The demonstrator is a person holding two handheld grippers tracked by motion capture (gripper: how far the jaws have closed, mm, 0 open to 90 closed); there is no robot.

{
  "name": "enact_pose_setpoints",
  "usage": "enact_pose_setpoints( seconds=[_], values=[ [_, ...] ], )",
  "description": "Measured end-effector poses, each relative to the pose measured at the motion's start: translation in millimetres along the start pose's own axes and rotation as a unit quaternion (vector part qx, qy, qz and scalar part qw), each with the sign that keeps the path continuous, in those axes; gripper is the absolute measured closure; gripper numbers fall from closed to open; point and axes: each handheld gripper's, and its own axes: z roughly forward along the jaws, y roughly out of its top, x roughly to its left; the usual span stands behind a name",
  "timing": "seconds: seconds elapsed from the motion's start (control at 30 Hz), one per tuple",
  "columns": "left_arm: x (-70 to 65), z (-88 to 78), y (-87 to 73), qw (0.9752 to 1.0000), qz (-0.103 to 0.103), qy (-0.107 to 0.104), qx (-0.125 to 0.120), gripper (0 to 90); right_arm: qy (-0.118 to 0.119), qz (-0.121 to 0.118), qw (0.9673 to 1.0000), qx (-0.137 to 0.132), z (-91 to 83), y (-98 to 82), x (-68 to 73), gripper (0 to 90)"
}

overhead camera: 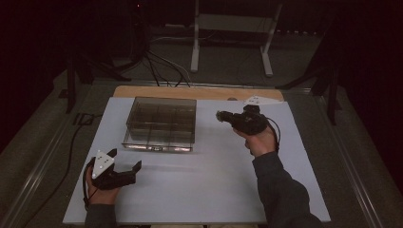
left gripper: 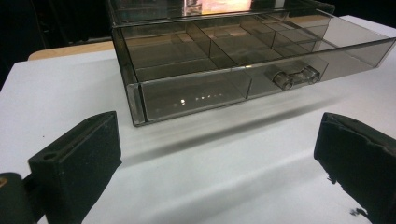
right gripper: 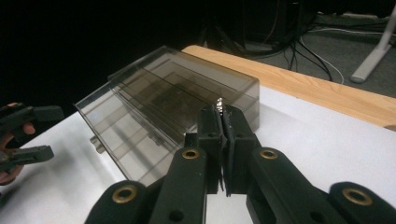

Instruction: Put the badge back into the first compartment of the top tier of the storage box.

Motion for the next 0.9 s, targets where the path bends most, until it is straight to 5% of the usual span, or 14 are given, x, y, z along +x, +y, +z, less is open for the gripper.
enact_pose_setpoints(
  seconds=[0.9],
  values=[
    [1.6, -0.3, -0.6, 1.0000, -0.005, 0.000, -0.001, 1.7, 0.029, 0.001, 0.9996, -0.001, 31.5, 15.0, 18.2, 87.7]
  ],
)
